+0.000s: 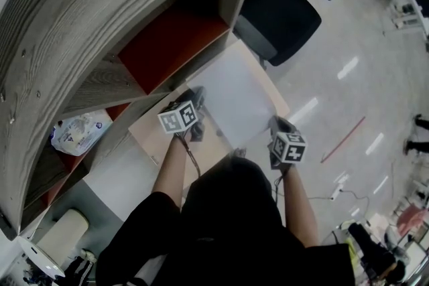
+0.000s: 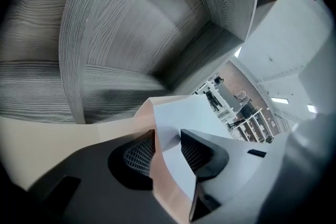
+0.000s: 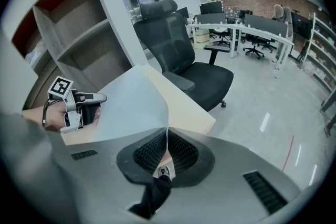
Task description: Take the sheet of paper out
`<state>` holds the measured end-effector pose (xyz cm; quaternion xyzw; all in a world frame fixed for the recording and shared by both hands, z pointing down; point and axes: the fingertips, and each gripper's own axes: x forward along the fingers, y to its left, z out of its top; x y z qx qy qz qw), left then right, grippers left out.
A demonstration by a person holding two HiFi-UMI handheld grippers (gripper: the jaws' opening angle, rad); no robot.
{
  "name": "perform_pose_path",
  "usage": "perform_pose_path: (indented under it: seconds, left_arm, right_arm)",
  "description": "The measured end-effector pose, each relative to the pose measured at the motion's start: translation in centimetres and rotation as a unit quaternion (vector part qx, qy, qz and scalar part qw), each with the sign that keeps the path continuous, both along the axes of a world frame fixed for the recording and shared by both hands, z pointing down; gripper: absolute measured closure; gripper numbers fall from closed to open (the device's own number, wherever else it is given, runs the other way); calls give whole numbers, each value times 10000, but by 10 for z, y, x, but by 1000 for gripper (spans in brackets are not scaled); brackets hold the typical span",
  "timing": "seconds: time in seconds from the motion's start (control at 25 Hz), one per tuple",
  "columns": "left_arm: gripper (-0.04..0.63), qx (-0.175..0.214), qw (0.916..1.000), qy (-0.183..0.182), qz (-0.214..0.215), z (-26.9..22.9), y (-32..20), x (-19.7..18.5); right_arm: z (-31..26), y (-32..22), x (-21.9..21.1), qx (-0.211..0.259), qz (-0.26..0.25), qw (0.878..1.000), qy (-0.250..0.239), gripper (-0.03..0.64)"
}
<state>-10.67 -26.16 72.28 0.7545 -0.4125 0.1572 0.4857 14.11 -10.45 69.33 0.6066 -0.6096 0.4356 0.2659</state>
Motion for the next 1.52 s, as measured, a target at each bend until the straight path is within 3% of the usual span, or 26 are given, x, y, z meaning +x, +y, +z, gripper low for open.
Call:
perform_pose_path:
  seconds: [0.28, 0.48, 0.84, 1.52]
  left_arm:
    - [408, 82, 9999, -31, 94, -2, -1, 4]
    - [502, 302, 9995, -113, 74, -12, -3, 5]
    - [537, 550, 9982, -218, -75, -31, -2, 5]
    - [551, 1067, 9912, -555, -549, -74, 21, -13]
  right_arm:
    - [-1, -2, 1, 41, 63, 9999, 74, 591]
    - [-2, -2, 0, 108, 20, 9999, 6, 591]
    - [-7, -4, -1, 155, -104, 9997, -185, 591]
    - [-36, -12, -20, 686, -1018, 9920, -304, 598]
